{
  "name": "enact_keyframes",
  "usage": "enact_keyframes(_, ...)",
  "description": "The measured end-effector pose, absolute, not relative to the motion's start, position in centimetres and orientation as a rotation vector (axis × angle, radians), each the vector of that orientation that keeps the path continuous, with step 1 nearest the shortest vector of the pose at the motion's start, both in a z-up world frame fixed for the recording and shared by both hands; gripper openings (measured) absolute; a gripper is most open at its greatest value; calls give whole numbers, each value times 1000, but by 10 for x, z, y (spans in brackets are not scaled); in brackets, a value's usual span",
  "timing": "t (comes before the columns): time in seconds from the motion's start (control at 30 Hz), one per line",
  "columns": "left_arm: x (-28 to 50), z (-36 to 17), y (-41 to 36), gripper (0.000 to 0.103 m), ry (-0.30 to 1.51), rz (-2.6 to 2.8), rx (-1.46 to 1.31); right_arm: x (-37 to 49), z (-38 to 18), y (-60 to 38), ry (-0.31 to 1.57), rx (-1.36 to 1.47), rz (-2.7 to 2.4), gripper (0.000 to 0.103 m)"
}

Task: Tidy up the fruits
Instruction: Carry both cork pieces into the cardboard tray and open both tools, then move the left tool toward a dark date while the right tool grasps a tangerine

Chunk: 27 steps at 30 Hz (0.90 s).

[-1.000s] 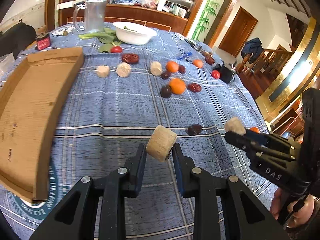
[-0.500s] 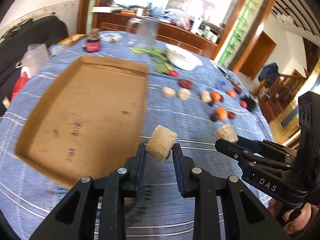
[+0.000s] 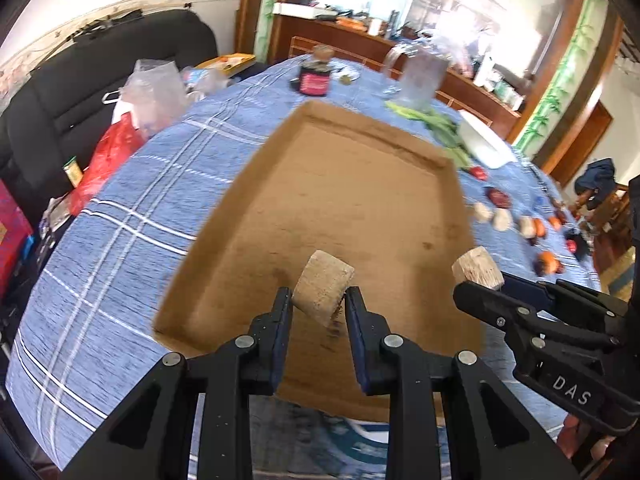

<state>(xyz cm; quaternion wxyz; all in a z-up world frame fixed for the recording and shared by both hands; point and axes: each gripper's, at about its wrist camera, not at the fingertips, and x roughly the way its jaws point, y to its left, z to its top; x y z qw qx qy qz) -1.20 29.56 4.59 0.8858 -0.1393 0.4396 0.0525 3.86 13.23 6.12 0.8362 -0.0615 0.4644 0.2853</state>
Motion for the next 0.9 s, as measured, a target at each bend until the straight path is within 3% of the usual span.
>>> enact_keyframes(0.47,-7,24,309,27,948,155,-215,49,24,168,1098,-164,653,40)
enact_keyframes(0.53,-8,25,307,31,948,156,-207,48,24,166,1098,-166,649,42)
enact_keyframes(0.63,-12,30,306,46,931,174,-200,43,29,163,1079,-174,642,55)
enact_keyframes(0.9,-35,48,305,50,875,244,-206,14,54,144,995,-217,629,55)
